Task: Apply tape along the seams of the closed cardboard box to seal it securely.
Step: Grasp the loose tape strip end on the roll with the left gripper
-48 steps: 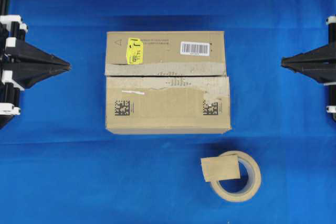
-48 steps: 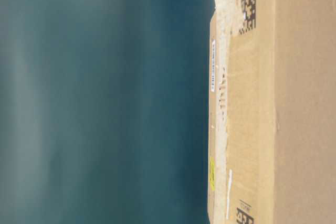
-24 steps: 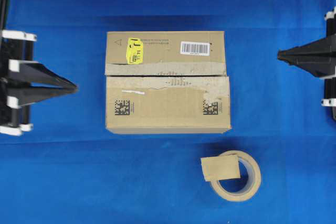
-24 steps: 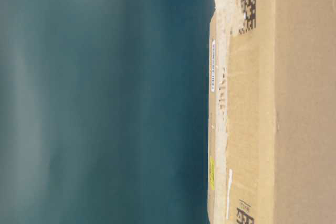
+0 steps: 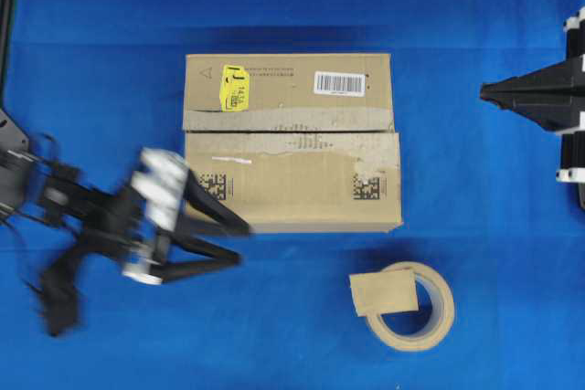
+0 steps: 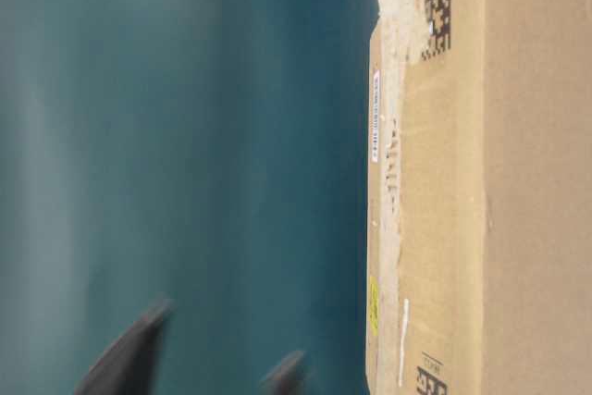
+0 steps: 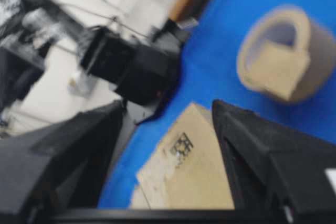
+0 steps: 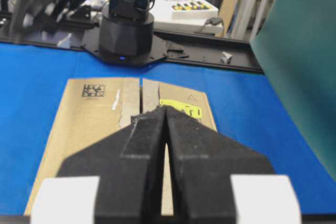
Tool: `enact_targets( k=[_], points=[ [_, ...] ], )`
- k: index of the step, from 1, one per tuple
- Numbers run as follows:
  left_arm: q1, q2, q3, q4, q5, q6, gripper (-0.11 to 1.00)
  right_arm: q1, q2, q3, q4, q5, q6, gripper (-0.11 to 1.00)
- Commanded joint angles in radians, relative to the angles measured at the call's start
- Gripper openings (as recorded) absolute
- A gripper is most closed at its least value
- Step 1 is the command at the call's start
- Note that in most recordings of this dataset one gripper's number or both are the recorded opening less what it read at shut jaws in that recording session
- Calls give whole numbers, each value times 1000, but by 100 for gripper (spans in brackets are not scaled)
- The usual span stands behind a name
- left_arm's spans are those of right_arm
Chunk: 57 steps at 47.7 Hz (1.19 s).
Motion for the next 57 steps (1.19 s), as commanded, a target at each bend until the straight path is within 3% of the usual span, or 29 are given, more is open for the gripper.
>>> enact_targets(
  k=[1, 6, 10, 31, 57],
  points=[
    [-2, 101, -92, -12, 28, 107, 65, -3, 8, -21, 2, -14, -5, 0],
    [-5, 209, -175, -18, 78, 216, 65, -3, 8, -21, 2, -12, -5, 0],
    [-11, 287, -239, -23, 107, 253, 65, -3, 9, -21, 2, -14, -6, 0],
    [-17, 522, -419, -23, 130, 272, 65, -3, 12, -17, -2, -12, -9, 0],
    [-20, 604, -509, -25, 173, 264, 64, -3, 18, -14, -2, -12, -9, 0]
  ],
)
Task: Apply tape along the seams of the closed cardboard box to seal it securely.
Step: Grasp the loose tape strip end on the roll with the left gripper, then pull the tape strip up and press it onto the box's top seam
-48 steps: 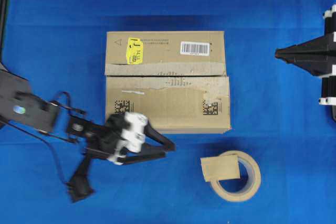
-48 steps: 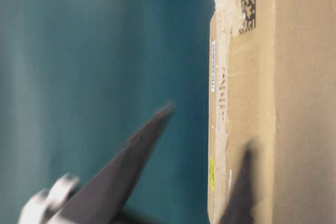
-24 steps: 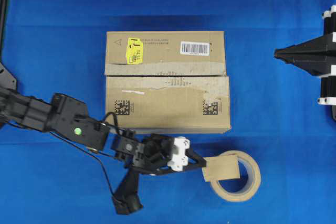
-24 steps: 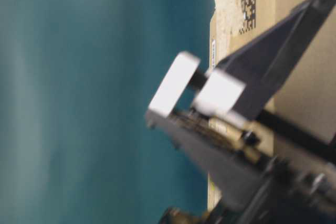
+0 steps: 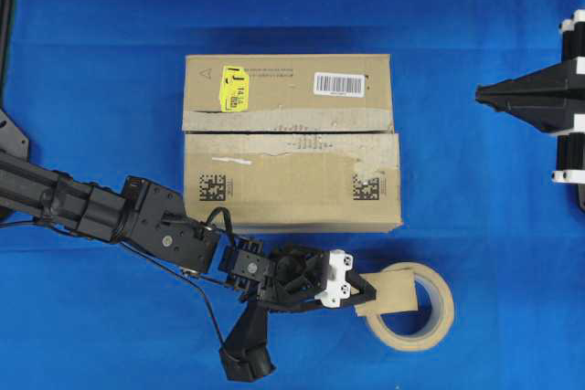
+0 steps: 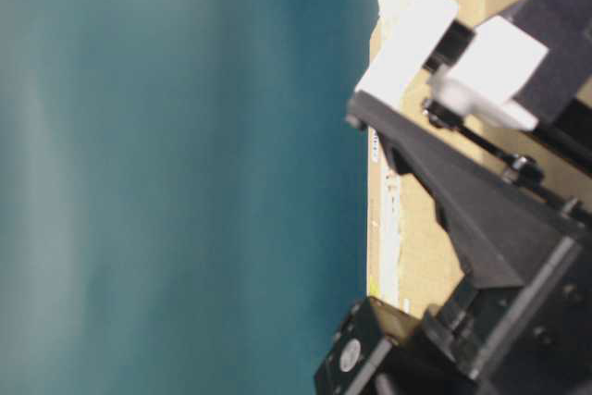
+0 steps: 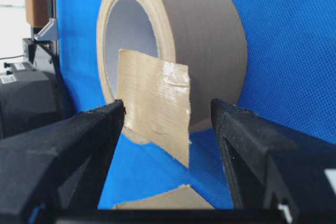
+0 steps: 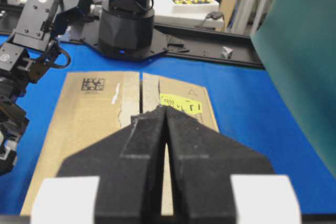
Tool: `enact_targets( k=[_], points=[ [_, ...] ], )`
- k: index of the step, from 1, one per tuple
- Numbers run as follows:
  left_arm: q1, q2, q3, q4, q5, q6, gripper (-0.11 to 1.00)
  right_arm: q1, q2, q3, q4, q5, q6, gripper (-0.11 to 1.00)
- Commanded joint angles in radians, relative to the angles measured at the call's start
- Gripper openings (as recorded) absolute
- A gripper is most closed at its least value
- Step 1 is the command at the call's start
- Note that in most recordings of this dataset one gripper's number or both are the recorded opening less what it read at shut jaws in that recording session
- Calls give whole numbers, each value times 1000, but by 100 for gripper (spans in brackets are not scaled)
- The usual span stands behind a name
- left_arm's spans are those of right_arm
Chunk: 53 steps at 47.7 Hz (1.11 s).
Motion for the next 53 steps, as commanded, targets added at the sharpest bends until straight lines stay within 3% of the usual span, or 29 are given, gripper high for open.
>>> enact_targets(
  k=[1, 6, 14, 18, 43, 53],
  points=[
    [-3, -20, -20, -5, -2, -9, 63, -3, 6, -14, -2, -9, 0, 0],
    [-5, -20, -23, -5, 28, -11, 56, -3, 6, -15, -3, -9, -2, 0],
    [-3, -17, -32, -6, 44, -12, 14, -3, 6, -14, -3, -9, -2, 0],
    [-3, -17, -35, -8, 44, -15, 0, -3, 6, -14, -3, -9, -2, 0],
    [8, -161, 17, -14, 77, 3, 0, -2, 3, -17, -3, -3, -2, 0],
    [35, -296, 89, -14, 95, 78, 0, -3, -17, -28, -3, 5, -2, 0]
  ],
)
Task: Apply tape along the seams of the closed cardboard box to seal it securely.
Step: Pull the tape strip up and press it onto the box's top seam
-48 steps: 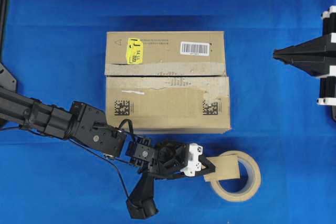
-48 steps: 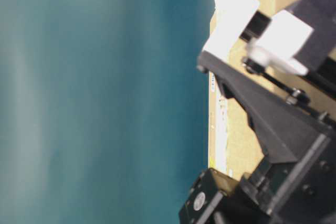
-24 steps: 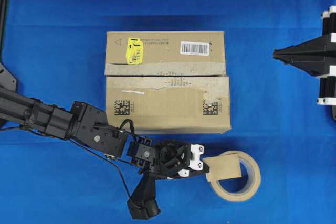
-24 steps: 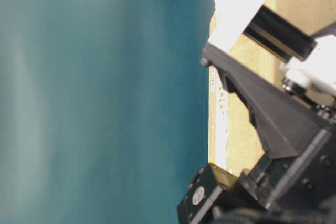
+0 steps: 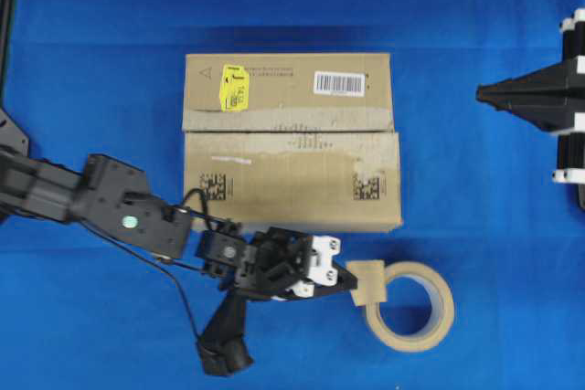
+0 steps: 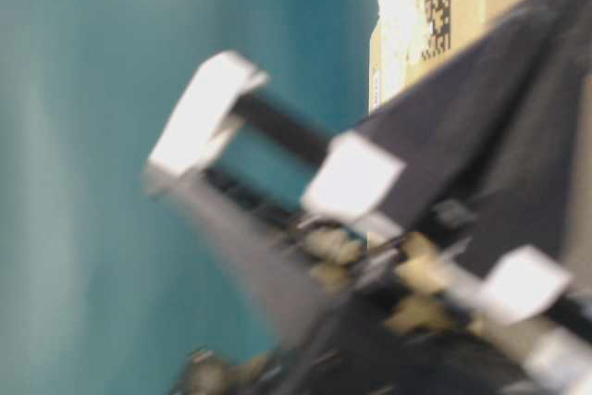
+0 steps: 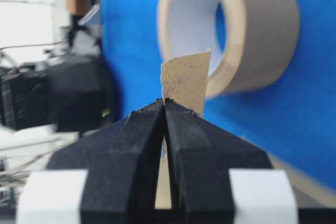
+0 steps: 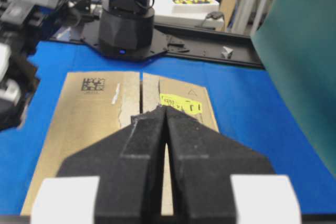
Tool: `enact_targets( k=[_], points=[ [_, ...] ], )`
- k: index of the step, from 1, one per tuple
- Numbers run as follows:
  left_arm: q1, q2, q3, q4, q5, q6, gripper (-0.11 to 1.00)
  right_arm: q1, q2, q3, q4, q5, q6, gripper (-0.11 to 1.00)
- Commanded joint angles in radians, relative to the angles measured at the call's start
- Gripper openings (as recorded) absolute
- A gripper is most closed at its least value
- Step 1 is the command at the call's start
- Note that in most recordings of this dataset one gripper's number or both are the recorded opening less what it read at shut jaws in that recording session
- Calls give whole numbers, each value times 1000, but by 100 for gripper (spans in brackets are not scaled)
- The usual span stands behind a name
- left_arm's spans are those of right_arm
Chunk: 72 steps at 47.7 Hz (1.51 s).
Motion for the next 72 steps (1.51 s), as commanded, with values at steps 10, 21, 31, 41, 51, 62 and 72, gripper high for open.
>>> enact_targets(
  k=[10, 21, 31, 41, 51, 62, 72],
  points=[
    [64, -218, 78, -2, -2, 106, 0, -2, -25, -44, -2, 14, 2, 0],
    [150, -298, 150, -2, -2, 199, 0, -2, -28, -80, -2, 23, -6, 0],
    [229, -330, 189, -2, -2, 250, 0, -2, -18, -101, -3, 23, -29, 0],
    [278, -344, 204, 0, 11, 253, 0, -2, -5, -101, -3, 20, -38, 0],
    [304, -345, 206, 0, 71, 253, 0, -3, 12, -98, -3, 14, -43, 0],
    [304, -351, 213, 0, 120, 253, 0, -18, 43, -98, -5, -14, -43, 0],
    [298, -362, 229, 0, 141, 238, 0, -37, 78, -103, -3, -44, -37, 0]
  ],
)
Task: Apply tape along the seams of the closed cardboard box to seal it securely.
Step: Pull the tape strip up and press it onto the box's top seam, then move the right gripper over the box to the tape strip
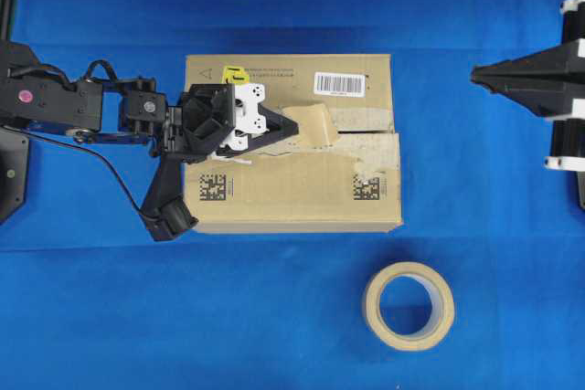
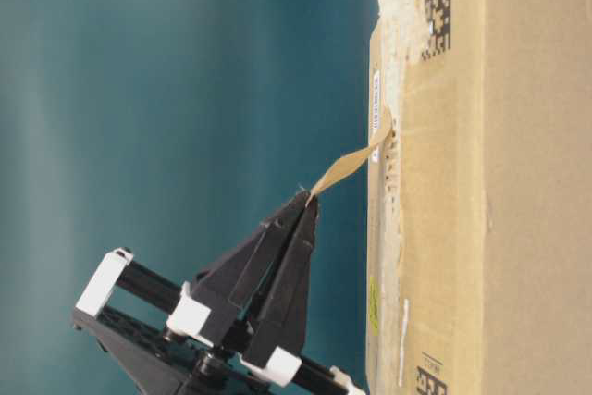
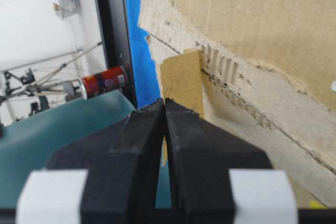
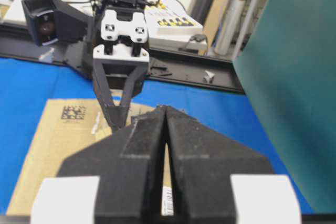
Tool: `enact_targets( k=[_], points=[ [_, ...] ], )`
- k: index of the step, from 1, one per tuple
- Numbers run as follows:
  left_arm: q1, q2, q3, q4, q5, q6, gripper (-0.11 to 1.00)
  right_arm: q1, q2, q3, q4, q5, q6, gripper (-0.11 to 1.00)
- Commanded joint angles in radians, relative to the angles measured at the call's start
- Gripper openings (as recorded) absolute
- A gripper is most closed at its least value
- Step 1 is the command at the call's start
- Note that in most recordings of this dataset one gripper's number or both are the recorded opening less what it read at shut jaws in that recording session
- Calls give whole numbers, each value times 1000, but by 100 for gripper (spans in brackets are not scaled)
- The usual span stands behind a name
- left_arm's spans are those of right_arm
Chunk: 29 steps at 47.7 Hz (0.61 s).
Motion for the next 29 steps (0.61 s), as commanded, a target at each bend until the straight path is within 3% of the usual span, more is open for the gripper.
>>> enact_targets(
  k=[1, 29],
  points=[
    [-8, -28, -3, -2, 6, -5, 0, -11, 20, -26, 0, -23, 2, 0],
    [-9, -35, 8, -2, 60, -6, 0, -21, 193, -67, 29, -118, 17, 0]
  ],
)
